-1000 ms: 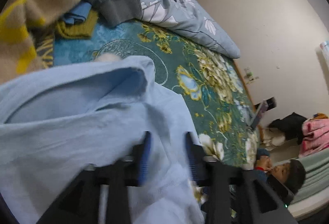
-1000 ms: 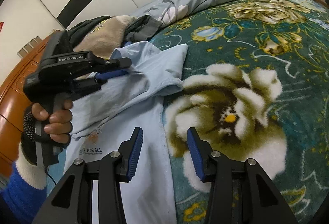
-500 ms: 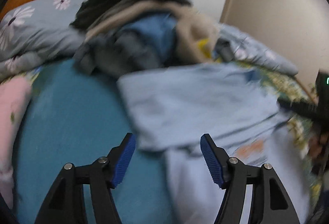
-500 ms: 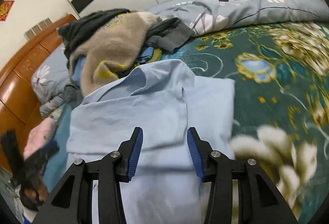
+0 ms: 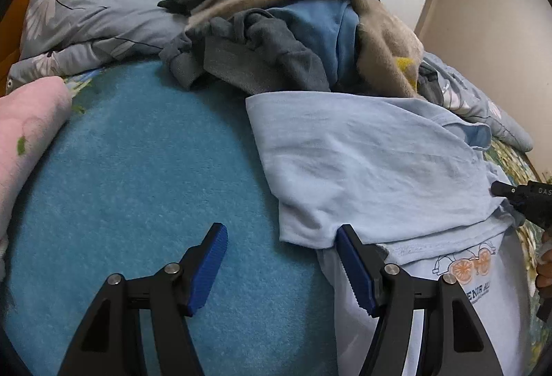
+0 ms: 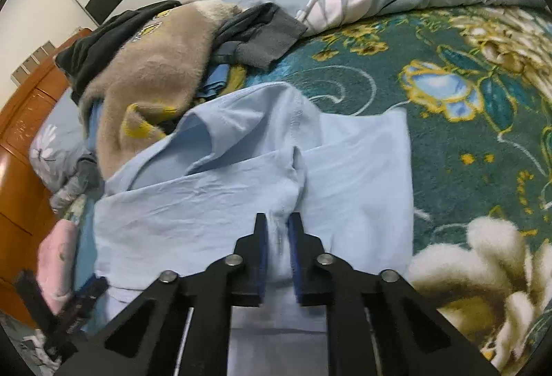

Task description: Fold clothes

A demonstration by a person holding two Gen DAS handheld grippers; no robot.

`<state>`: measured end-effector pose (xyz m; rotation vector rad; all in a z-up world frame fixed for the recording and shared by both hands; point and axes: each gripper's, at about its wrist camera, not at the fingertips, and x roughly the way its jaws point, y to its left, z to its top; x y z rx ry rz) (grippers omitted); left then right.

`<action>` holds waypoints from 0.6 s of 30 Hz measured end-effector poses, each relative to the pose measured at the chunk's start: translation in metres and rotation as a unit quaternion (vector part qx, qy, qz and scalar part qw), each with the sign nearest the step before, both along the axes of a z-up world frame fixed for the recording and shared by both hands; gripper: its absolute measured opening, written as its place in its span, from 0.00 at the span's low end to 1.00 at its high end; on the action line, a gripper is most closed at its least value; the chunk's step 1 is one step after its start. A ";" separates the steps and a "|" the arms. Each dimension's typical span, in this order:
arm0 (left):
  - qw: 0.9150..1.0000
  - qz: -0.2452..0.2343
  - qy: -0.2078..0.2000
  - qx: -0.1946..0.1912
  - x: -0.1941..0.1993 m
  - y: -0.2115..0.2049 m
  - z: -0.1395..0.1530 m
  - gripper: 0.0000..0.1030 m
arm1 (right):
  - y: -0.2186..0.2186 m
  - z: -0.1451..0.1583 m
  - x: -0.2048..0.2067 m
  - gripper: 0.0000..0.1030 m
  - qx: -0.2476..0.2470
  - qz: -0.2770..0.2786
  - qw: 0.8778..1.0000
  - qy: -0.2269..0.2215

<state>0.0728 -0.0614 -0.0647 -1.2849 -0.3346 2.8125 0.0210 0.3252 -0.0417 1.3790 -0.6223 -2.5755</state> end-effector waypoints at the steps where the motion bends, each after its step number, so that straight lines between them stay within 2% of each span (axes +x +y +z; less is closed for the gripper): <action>1: 1.000 0.000 0.000 0.002 0.000 0.000 0.000 0.68 | -0.002 0.004 0.001 0.07 0.001 0.002 1.000 0.007; 7: 1.000 -0.010 0.005 0.005 -0.001 0.003 0.003 0.68 | 0.004 0.051 0.018 0.06 0.020 0.004 0.997 0.080; 10: 1.000 -0.014 0.003 -0.003 -0.002 0.007 0.003 0.68 | 0.013 0.064 0.022 0.06 0.040 -0.008 0.994 0.099; 14: 1.000 -0.016 -0.001 -0.005 -0.003 0.009 0.002 0.68 | 0.042 0.045 0.024 0.06 0.045 -0.054 0.995 0.069; 17: 1.000 -0.012 -0.006 0.007 -0.003 0.006 0.001 0.68 | 0.057 0.024 0.022 0.06 0.029 -0.068 0.997 0.034; 18: 1.000 -0.011 -0.008 0.011 -0.002 0.005 0.002 0.68 | 0.056 0.018 0.022 0.06 0.037 -0.067 0.997 0.026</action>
